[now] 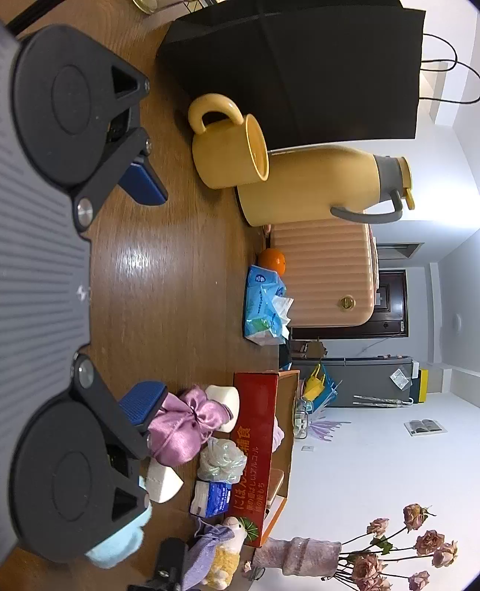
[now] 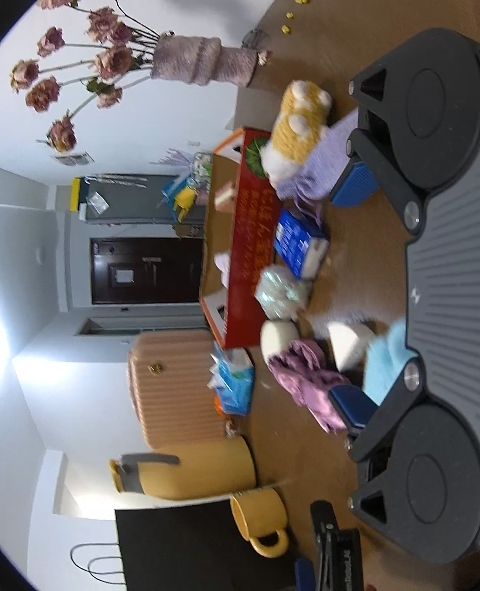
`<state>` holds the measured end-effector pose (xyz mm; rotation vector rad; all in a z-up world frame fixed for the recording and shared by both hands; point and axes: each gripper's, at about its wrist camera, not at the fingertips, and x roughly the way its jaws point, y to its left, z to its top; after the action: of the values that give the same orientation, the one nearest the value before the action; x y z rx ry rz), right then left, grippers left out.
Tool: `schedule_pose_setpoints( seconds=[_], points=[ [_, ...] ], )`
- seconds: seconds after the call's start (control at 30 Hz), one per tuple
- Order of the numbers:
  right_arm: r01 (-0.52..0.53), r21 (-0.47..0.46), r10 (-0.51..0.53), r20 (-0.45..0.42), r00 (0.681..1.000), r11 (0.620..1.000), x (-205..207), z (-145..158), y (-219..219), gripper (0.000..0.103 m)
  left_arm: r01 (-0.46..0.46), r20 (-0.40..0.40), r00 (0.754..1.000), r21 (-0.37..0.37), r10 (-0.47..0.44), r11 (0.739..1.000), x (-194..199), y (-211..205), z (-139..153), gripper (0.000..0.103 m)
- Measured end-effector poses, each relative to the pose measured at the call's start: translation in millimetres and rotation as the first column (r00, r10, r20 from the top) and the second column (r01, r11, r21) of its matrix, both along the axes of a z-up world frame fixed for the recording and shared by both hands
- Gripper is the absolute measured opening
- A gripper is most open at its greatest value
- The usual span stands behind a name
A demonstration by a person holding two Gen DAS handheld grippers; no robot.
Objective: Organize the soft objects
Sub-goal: 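Move both tools back toward the remaining soft items on the table, then grasp the light-blue plush with the right tool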
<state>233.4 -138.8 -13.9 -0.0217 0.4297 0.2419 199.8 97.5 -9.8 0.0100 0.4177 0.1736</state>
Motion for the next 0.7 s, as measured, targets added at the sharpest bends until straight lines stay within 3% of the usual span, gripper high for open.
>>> schedule_pose_setpoints(
  seconds=[0.27,0.7],
  points=[
    [-0.023,-0.021,0.021,-0.084,0.996,1.0,-8,-12,29,0.103,0.009,-0.031,0.999,0.031,-0.008,0.999,-11,13,-13,0.103],
    [-0.003,-0.042,-0.006,-0.203,0.979,0.999,3,-25,49,0.103,0.032,-0.02,0.999,0.009,-0.032,0.999,-15,19,-15,0.103]
  ],
)
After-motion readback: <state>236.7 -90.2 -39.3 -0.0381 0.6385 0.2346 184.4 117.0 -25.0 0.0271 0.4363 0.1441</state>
